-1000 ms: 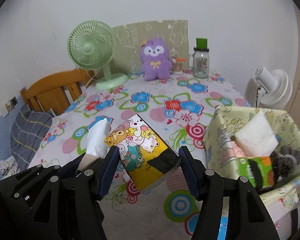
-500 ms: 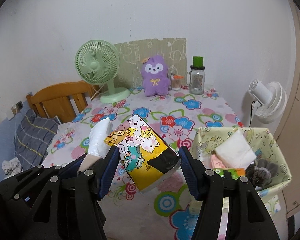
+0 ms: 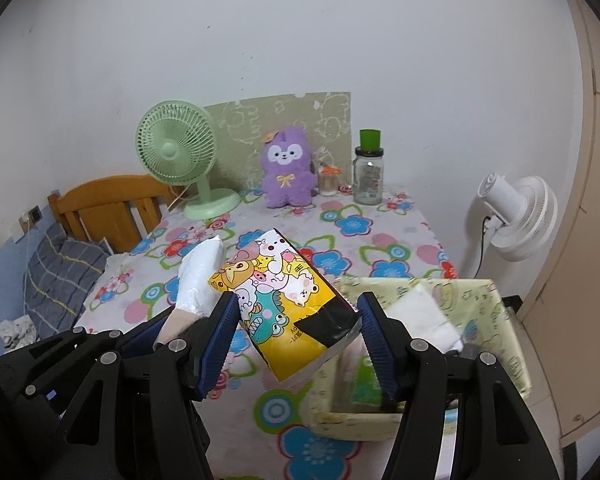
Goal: Organize soft objects
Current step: 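Carry both held items over the yellow-green box and lower them inside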
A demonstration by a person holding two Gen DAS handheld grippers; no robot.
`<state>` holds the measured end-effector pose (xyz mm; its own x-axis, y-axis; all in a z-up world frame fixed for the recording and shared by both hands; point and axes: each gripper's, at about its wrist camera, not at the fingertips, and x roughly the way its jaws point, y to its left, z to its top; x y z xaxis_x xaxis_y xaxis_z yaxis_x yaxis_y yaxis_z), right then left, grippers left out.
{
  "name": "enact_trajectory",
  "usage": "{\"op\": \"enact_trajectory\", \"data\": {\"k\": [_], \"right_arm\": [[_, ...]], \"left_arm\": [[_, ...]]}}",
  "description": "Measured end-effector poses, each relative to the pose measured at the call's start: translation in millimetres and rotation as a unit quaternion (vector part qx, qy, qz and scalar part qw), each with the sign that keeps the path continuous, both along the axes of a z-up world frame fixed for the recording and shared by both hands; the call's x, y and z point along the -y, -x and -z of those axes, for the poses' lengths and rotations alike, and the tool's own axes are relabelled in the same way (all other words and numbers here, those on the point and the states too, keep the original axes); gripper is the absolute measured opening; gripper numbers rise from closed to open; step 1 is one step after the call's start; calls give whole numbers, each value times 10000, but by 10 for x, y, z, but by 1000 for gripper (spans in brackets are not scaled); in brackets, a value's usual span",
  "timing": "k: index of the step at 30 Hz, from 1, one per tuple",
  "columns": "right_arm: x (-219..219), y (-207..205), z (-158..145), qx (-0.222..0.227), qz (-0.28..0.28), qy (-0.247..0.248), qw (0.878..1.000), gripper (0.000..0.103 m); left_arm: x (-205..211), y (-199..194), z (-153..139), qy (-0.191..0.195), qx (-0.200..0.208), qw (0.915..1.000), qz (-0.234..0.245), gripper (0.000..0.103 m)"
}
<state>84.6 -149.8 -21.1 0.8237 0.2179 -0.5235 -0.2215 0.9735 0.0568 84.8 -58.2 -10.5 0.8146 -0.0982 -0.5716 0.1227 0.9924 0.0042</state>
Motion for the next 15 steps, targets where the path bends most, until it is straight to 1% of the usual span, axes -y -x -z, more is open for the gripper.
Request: {"op": "enact_trajectory", "data": {"k": [6, 15], "right_arm": [[264, -47, -42, 44, 71, 18, 10000, 64], [651, -157, 39, -42, 360, 134, 9993, 64]], "left_arm": [[262, -48, -33, -36, 24, 9999, 122, 16], [635, -200, 78, 107, -61, 9991, 416, 16]]}}
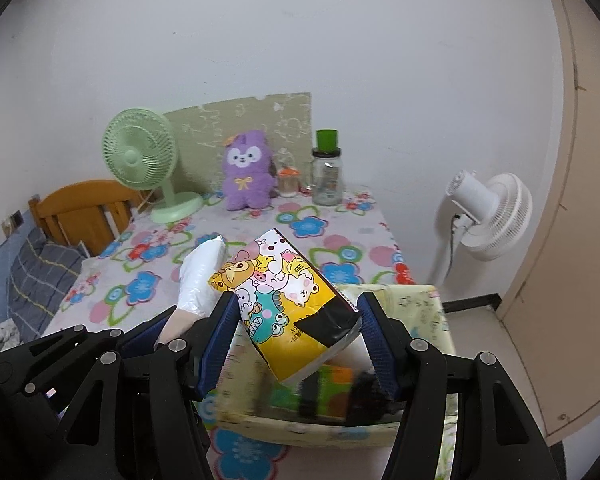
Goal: Organize soft objects
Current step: 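Carry both held items over the yellow-green box and lower them inside, then open left gripper releasing the roll while right gripper releases the cartoon pack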
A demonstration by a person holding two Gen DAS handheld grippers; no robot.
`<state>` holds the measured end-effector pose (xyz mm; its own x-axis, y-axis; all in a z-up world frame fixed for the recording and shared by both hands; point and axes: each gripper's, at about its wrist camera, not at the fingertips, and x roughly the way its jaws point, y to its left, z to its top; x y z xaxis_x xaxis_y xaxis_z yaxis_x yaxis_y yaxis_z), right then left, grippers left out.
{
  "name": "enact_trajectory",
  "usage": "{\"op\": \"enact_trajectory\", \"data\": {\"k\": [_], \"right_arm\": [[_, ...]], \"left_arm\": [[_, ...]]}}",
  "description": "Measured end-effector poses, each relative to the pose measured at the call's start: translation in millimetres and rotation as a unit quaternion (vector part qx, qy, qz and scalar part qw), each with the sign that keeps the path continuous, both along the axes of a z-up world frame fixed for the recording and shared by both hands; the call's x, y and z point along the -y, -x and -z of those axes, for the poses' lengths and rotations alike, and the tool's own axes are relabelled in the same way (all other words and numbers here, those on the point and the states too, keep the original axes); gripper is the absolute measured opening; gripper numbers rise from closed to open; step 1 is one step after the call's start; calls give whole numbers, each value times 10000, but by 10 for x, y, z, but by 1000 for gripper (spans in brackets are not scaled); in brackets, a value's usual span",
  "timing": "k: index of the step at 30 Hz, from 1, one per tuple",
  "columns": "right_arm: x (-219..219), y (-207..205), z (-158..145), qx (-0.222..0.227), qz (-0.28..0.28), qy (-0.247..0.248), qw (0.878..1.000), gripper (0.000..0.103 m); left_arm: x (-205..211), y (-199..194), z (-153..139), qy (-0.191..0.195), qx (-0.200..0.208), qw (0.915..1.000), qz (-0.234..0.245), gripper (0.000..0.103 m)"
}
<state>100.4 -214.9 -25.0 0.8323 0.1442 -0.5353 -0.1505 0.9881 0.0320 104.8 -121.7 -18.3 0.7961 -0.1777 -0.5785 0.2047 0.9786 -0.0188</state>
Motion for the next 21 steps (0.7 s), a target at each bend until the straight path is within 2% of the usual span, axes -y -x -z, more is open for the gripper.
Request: {"op": "enact_trajectory", "data": {"k": [9, 14, 16, 17, 19, 21], "right_arm": [[294, -214, 199, -157, 338, -13, 9993, 64], [405, -339, 350, -308, 459, -26, 9985, 64], [448, -398, 428, -394, 503, -54, 9979, 64], [459, -417, 464, -438, 522, -66, 9977, 64], [479, -448, 532, -525, 526, -108, 9972, 64], [493, -477, 580, -589, 534, -149, 9967, 64]], "left_arm": [[295, -238, 177, -4, -103, 9995, 299, 18], [411, -396, 333, -6, -286, 9986, 453, 27], [446, -456, 413, -4, -389, 9979, 513, 40], [460, -465, 439, -16, -422, 9977, 524, 43], [486, -495, 494, -54, -500, 9971, 570, 59], [500, -513, 525, -107, -531, 9969, 579, 65]]}}
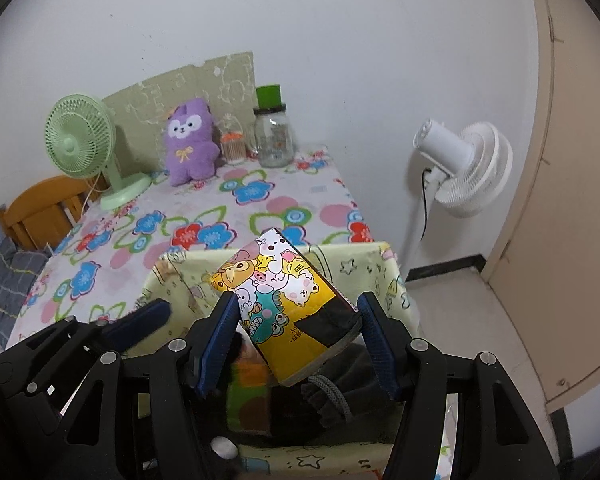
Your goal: Organize soft objects
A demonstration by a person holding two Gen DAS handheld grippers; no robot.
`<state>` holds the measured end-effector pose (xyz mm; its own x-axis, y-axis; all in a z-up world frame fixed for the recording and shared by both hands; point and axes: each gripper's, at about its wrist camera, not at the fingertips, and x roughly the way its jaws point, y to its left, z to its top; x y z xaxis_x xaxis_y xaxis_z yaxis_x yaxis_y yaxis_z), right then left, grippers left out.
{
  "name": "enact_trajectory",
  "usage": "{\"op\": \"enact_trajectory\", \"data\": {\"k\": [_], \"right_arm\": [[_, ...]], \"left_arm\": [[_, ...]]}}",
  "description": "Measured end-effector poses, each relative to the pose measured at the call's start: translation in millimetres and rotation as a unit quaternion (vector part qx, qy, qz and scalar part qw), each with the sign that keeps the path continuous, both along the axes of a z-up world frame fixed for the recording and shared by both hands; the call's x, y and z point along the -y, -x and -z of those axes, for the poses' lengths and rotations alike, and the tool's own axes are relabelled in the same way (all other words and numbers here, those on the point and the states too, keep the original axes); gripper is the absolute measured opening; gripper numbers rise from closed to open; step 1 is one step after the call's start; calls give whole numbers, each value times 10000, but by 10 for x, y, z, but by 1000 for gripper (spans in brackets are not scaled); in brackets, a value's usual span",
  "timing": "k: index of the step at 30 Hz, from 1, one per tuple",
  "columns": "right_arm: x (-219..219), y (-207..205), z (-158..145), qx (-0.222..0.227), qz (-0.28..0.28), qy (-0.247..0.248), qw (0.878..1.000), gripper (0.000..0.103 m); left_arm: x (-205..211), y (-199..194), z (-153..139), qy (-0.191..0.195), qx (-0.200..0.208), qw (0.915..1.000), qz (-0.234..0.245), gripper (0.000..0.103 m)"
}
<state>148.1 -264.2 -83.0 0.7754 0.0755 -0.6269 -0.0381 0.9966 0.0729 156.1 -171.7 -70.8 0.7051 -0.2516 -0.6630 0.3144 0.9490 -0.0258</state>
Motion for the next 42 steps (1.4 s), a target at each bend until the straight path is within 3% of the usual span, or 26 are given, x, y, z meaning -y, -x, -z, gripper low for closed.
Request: {"op": "enact_trajectory", "data": {"k": [5, 10, 12, 22, 32, 42], "right_arm": [[-16, -50, 41, -68, -31, -58, 10000, 67], [-42, -11, 11, 52, 61, -81, 9999, 87], [-56, 29, -9, 104, 97, -78, 9999, 90], [-187, 349, -124, 326, 257, -106, 9991, 94], [-445, 706, -266, 622, 279, -53, 9977, 98], [-706, 1025, -363, 988, 26, 103, 9950, 100]], "left_arm": [[-16, -35, 27, -53, -29, 10000, -9, 70], [-87, -12, -2, -5, 8, 10000, -72, 77], [-118, 25, -30, -40, 70, 9999, -117, 81], [-336, 297, -160, -111, 346, 9992, -179, 94], [-726, 637, -305, 26, 626, 9974, -353, 97], [-1180, 925, -394, 23, 881, 9927, -825, 103]]}}
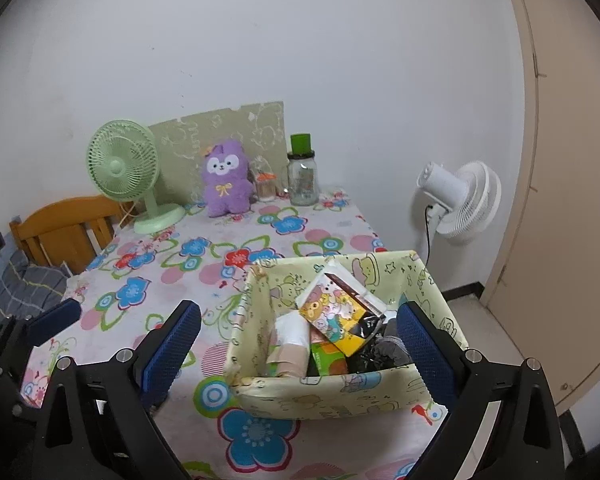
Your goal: Organize soft objects
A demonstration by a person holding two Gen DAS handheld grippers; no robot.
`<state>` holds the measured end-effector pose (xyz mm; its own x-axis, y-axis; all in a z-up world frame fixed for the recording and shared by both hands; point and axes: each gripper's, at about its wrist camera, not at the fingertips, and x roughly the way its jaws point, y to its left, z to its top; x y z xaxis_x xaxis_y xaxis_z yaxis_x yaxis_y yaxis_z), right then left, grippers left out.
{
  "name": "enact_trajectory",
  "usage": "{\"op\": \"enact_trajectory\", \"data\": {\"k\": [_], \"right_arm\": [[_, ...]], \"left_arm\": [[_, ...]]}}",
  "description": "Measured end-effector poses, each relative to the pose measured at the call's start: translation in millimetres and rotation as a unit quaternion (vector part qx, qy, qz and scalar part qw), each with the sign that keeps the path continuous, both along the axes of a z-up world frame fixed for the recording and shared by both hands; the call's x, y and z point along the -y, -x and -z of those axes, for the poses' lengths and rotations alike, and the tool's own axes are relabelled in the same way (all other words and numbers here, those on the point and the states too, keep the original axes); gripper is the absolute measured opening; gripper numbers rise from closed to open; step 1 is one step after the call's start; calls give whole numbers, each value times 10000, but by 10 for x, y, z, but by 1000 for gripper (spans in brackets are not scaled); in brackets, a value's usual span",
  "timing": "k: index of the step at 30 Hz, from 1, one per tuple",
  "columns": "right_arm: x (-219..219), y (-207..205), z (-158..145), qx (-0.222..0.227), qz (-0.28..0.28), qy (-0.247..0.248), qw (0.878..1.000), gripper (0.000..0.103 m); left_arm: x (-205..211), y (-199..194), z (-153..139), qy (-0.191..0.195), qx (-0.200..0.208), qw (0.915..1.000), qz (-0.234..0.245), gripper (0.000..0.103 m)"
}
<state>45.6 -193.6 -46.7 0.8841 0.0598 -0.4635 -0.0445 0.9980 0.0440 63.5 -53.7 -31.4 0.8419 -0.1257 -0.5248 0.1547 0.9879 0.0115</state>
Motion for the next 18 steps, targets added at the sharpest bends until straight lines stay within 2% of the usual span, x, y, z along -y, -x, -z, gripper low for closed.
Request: {"op": "enact_trajectory", "data": {"k": [7, 13, 18], "right_arm": [[-66, 110, -54, 82, -51, -96, 9999, 100], [-128, 230, -130, 416, -20, -46, 9991, 100], [-187, 284, -175, 508, -124, -12, 9986, 100]], "left_arm": [[-291, 161, -17, -3, 86, 9995, -307, 103], [-551, 309, -66, 40, 232, 9976, -648, 103], [-747, 381, -119, 124, 355, 9950, -926, 103]]}}
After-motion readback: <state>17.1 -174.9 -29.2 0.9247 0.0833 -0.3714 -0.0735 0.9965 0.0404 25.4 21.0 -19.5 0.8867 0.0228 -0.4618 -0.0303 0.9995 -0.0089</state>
